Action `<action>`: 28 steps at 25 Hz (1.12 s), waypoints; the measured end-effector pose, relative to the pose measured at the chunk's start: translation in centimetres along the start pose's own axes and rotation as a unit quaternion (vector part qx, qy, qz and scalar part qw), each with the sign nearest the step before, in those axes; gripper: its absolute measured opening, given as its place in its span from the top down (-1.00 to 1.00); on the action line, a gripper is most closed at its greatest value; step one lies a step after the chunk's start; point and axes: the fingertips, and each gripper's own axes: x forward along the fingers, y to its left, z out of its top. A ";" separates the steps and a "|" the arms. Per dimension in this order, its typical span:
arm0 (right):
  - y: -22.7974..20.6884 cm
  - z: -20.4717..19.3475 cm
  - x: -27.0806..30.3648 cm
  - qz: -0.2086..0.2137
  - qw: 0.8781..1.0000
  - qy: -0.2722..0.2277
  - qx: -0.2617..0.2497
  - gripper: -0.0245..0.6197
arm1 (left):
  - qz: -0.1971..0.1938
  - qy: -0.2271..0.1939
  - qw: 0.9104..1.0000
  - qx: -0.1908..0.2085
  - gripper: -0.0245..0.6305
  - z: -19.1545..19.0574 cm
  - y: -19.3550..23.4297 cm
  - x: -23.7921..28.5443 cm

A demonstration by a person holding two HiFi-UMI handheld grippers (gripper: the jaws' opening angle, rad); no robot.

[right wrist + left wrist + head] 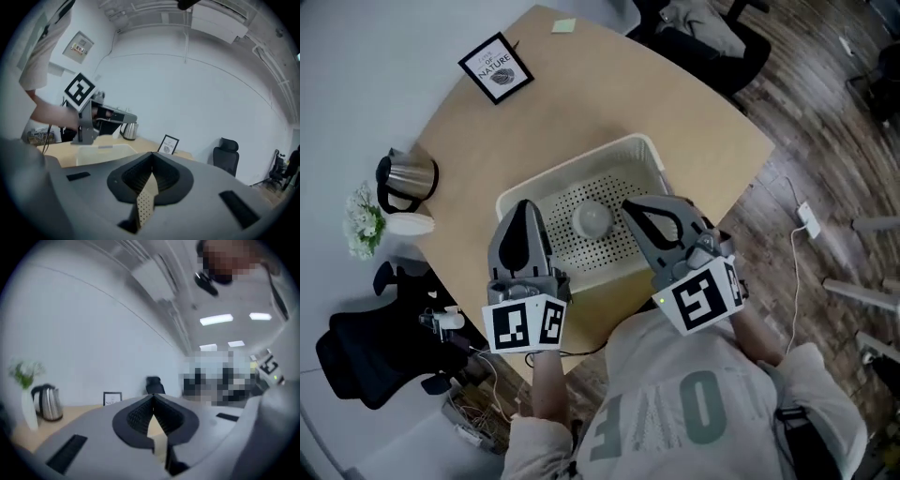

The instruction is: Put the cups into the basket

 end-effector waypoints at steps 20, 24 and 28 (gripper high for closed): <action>2.4 3.1 3.2 0.036 0.994 -0.080 0.066 0.93 | 0.121 -0.018 0.992 0.028 0.90 -3.0 -0.9 -5.2; 2.5 2.8 3.1 0.040 0.994 -0.075 0.064 0.93 | 0.134 -0.015 0.990 0.048 0.90 -3.0 -0.3 -5.4; 3.0 2.6 3.2 0.049 0.995 -0.067 0.054 0.93 | 0.149 -0.009 0.988 0.051 0.90 -3.4 0.6 -6.1</action>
